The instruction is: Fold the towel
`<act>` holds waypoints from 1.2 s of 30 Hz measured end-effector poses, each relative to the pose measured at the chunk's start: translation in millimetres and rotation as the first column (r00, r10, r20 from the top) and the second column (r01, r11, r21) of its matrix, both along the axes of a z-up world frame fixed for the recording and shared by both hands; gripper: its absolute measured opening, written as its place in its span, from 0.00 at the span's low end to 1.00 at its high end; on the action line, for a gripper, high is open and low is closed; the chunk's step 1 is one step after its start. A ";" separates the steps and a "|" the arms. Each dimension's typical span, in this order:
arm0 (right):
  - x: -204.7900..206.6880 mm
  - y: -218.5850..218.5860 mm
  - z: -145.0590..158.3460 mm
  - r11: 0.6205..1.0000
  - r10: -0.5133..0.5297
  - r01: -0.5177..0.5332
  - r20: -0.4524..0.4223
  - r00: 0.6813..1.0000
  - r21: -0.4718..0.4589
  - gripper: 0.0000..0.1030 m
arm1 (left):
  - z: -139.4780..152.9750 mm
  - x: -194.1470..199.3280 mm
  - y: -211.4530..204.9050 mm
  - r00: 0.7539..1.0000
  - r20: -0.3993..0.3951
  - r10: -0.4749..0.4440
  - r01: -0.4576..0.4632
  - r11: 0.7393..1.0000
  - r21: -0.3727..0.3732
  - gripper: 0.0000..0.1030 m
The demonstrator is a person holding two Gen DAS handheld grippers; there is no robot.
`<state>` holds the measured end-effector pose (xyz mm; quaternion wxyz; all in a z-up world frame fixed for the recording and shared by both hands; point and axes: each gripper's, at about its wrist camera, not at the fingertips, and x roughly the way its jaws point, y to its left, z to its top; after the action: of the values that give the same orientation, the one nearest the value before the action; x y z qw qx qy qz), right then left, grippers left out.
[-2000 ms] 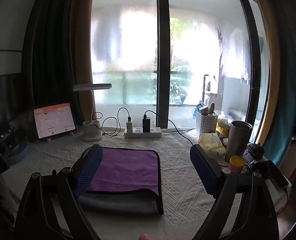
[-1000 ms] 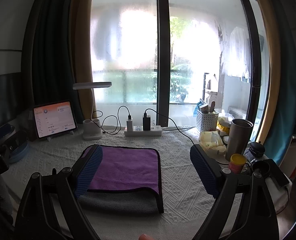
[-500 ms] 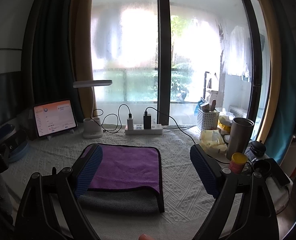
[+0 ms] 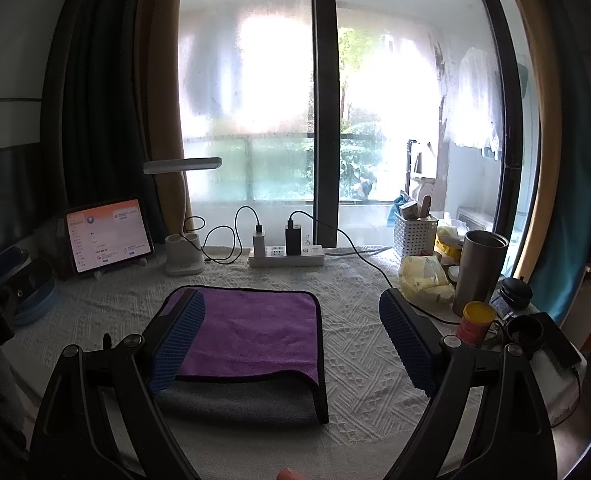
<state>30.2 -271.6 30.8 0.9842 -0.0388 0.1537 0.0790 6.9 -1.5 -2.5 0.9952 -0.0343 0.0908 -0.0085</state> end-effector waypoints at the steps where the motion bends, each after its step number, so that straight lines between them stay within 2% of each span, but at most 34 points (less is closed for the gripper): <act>1: 0.1 -0.3 0.2 1.000 0.000 0.000 0.000 1.000 0.000 0.88 | -0.4 0.7 0.0 1.000 -0.003 -0.001 0.001 1.000 -0.002 0.94; 36: 5.0 1.6 -1.4 1.000 0.013 -0.013 -0.018 1.000 0.003 0.88 | -5.1 3.2 2.2 1.000 -0.016 0.005 -0.005 1.000 -0.004 0.94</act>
<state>35.2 -270.0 29.5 0.9823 -0.0378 0.1623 0.0859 10.2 0.7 -7.5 0.9944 -0.0369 0.0984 -0.0059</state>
